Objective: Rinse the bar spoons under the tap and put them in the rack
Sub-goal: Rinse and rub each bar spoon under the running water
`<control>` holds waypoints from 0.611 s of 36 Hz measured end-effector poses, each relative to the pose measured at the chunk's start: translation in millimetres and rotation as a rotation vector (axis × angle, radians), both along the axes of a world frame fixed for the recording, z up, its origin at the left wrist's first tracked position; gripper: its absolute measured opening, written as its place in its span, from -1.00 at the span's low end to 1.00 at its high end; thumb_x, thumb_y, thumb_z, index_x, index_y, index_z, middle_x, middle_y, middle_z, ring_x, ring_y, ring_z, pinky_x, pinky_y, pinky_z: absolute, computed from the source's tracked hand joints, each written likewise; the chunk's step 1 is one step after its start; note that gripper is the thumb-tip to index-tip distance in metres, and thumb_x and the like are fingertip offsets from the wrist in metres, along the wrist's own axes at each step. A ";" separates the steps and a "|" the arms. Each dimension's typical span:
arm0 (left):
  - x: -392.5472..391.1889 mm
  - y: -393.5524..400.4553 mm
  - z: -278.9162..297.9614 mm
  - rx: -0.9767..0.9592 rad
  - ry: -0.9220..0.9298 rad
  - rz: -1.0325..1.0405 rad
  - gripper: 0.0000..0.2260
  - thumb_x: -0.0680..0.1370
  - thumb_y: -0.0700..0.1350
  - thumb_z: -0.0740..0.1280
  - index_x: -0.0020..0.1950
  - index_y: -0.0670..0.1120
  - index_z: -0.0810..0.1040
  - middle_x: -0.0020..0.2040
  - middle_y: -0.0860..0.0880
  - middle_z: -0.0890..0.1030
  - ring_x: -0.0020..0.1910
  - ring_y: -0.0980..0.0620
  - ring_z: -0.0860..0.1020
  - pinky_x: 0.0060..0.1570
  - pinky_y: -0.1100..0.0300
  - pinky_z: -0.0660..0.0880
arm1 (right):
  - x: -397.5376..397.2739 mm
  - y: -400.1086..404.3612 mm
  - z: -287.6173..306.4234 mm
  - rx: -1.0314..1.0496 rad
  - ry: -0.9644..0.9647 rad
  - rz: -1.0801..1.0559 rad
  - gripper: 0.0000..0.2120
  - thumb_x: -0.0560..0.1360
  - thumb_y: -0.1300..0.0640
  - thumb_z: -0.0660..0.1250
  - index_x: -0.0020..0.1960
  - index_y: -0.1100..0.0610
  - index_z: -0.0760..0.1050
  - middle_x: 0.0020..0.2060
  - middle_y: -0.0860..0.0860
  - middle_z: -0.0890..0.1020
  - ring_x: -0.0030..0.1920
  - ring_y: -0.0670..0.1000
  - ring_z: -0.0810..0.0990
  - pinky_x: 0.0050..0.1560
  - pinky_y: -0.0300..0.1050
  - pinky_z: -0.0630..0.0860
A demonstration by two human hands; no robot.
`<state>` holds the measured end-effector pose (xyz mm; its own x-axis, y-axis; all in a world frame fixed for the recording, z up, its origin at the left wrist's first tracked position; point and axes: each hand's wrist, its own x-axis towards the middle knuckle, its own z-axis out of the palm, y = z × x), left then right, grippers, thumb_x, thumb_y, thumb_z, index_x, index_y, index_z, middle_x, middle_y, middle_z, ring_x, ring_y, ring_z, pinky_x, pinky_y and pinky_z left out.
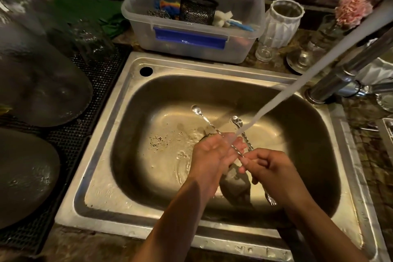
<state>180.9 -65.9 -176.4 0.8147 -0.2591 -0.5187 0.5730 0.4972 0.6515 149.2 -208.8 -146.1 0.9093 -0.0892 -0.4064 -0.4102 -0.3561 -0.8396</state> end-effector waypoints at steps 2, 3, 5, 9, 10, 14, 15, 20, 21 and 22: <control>1.7 0.5 -1.1 0.042 -0.020 -0.007 -0.82 0.61 -0.13 0.31 0.14 -0.17 0.62 0.05 -0.09 0.73 0.07 -0.04 0.70 -0.01 -0.01 0.66 | 3.4 2.8 -2.3 0.015 -0.021 0.001 -0.86 0.53 0.20 0.40 -0.20 0.14 0.63 -0.42 0.00 0.67 -0.48 -0.18 0.51 -0.38 -0.28 0.46; 2.3 0.6 -1.6 0.066 -0.025 -0.012 -0.81 0.62 -0.12 0.30 0.15 -0.16 0.62 0.04 -0.08 0.73 0.06 -0.05 0.70 -0.04 -0.03 0.65 | 4.7 4.1 -3.6 0.022 -0.032 0.001 -0.87 0.53 0.20 0.40 -0.19 0.14 0.64 -0.42 -0.01 0.67 -0.48 -0.18 0.52 -0.37 -0.27 0.46; 3.2 0.2 -2.8 0.109 -0.036 -0.012 -0.82 0.63 -0.13 0.28 0.15 -0.14 0.62 0.04 -0.08 0.73 0.06 -0.06 0.70 0.03 -0.09 0.59 | 7.2 7.8 -6.2 0.043 -0.051 0.001 -0.88 0.53 0.20 0.39 -0.18 0.15 0.64 -0.44 -0.05 0.66 -0.48 -0.17 0.52 -0.38 -0.30 0.46; 3.2 -0.2 -1.3 0.167 -0.080 -0.013 -0.81 0.65 -0.16 0.25 0.17 -0.15 0.62 0.04 -0.09 0.73 0.01 -0.21 0.63 0.11 -0.32 0.51 | 13.2 16.0 -9.4 0.119 -0.075 -0.030 -0.90 0.52 0.21 0.40 -0.17 0.15 0.66 -0.40 0.02 0.68 -0.47 -0.14 0.50 -0.39 -0.28 0.47; 3.6 -0.5 -1.4 0.169 -0.086 -0.014 -0.80 0.65 -0.16 0.24 0.18 -0.14 0.62 0.05 -0.09 0.73 -0.04 -0.19 0.63 0.05 -0.30 0.55 | 14.8 17.5 -9.7 0.135 -0.081 -0.040 -0.90 0.52 0.23 0.40 -0.16 0.16 0.66 -0.39 0.04 0.68 -0.47 -0.14 0.50 -0.40 -0.27 0.47; 4.1 -1.9 -0.7 0.141 -0.100 -0.009 -0.79 0.66 -0.18 0.23 0.21 -0.10 0.61 0.03 -0.10 0.73 -0.13 -0.11 0.58 -0.27 0.06 0.59 | 20.4 22.1 -10.3 0.219 -0.092 -0.077 -0.90 0.53 0.29 0.38 -0.13 0.22 0.66 -0.34 0.11 0.70 -0.46 -0.10 0.51 -0.41 -0.26 0.48; 3.8 -2.2 -0.7 0.135 -0.109 -0.014 -0.79 0.66 -0.16 0.23 0.21 -0.09 0.62 -0.02 -0.06 0.74 -0.15 -0.10 0.57 -0.29 0.10 0.57 | 21.5 22.7 -10.2 0.233 -0.091 -0.083 -0.89 0.53 0.29 0.37 -0.12 0.22 0.66 -0.34 0.10 0.71 -0.46 -0.11 0.53 -0.41 -0.26 0.48; 4.6 0.5 4.1 0.085 -0.114 -0.013 -0.78 0.67 -0.19 0.21 0.22 -0.12 0.60 -0.27 0.08 0.69 -0.40 0.18 0.57 -0.37 0.22 0.52 | 24.7 22.3 -9.2 0.256 -0.078 -0.039 -0.88 0.54 0.27 0.36 -0.10 0.18 0.67 -0.44 -0.03 0.67 -0.50 -0.19 0.52 -0.50 -0.37 0.40; 5.1 1.3 6.4 0.085 -0.112 -0.002 -0.79 0.67 -0.19 0.21 0.21 -0.12 0.61 -0.20 0.04 0.71 -0.38 0.17 0.59 -0.37 0.22 0.51 | 24.9 22.1 -8.6 0.265 -0.074 -0.030 -0.86 0.55 0.25 0.35 -0.11 0.14 0.68 -0.46 -0.04 0.66 -0.51 -0.19 0.51 -0.53 -0.41 0.37; 5.5 1.8 8.1 0.083 -0.109 0.011 -0.79 0.66 -0.19 0.22 0.19 -0.11 0.62 -0.13 -0.03 0.72 -0.34 0.13 0.61 -0.37 0.21 0.49 | 24.6 21.9 -8.5 0.267 -0.068 -0.028 -0.81 0.57 0.21 0.34 -0.15 0.08 0.69 -0.46 -0.03 0.66 -0.51 -0.20 0.51 -0.54 -0.43 0.35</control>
